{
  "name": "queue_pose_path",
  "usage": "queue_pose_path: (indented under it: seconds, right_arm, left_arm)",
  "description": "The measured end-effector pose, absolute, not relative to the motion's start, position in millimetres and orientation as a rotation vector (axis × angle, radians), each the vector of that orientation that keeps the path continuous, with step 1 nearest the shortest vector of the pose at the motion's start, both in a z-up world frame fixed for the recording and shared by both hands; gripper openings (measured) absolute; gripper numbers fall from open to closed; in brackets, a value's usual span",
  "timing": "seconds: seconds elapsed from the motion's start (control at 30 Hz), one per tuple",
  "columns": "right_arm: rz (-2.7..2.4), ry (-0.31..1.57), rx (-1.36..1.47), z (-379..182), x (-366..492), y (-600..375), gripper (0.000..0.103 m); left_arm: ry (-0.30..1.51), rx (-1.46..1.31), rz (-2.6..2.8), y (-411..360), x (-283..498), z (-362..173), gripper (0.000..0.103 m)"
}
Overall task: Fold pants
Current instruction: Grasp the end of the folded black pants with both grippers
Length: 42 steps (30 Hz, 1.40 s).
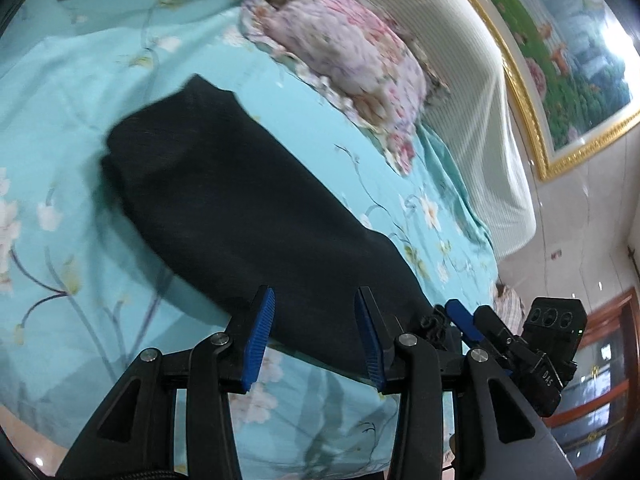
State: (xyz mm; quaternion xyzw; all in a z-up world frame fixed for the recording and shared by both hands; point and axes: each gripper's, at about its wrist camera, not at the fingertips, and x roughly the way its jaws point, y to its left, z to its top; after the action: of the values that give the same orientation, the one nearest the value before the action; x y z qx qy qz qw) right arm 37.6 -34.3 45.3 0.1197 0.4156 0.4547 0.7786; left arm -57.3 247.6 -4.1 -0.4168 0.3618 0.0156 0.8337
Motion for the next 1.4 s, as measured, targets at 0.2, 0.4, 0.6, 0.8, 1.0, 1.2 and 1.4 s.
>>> queue_pose_path:
  seconds: [0.2, 0.4, 0.6, 0.8, 1.0, 1.2, 1.4]
  right_arm:
    - [1.025, 0.909, 0.218, 48.6, 46.1, -9.1, 0.053]
    - [1.068, 0.92, 0.154, 52.8, 59.5, 19.4, 0.055]
    - [1.124, 0.947, 0.071, 51.0, 79.2, 55.9, 0.056]
    - [1.181, 0.978, -0.018, 46.2, 100.0, 96.6, 0.056]
    - [1.224, 1.004, -0.096, 38.6, 116.7, 130.0, 0.056]
    - [1.289, 1.033, -0.175, 28.0, 126.1, 163.0, 0.057]
    - [1.36, 1.065, -0.284, 12.9, 133.7, 199.1, 0.057]
  left_arm:
    - [0.748, -0.917, 0.09, 265.9, -69.9, -10.0, 0.041]
    - [0.739, -0.953, 0.152, 283.7, -79.1, -16.5, 0.041]
    - [0.737, -0.984, 0.204, 298.6, -78.5, -24.4, 0.046]
    - [0.739, -1.013, 0.229, 306.0, -75.7, -31.8, 0.046]
    - [0.738, -1.037, 0.252, 314.0, -71.4, -38.6, 0.046]
    - [0.74, -1.054, 0.282, 322.2, -65.5, -46.5, 0.046]
    - [0.746, -1.055, 0.295, 324.3, -58.8, -51.0, 0.046]
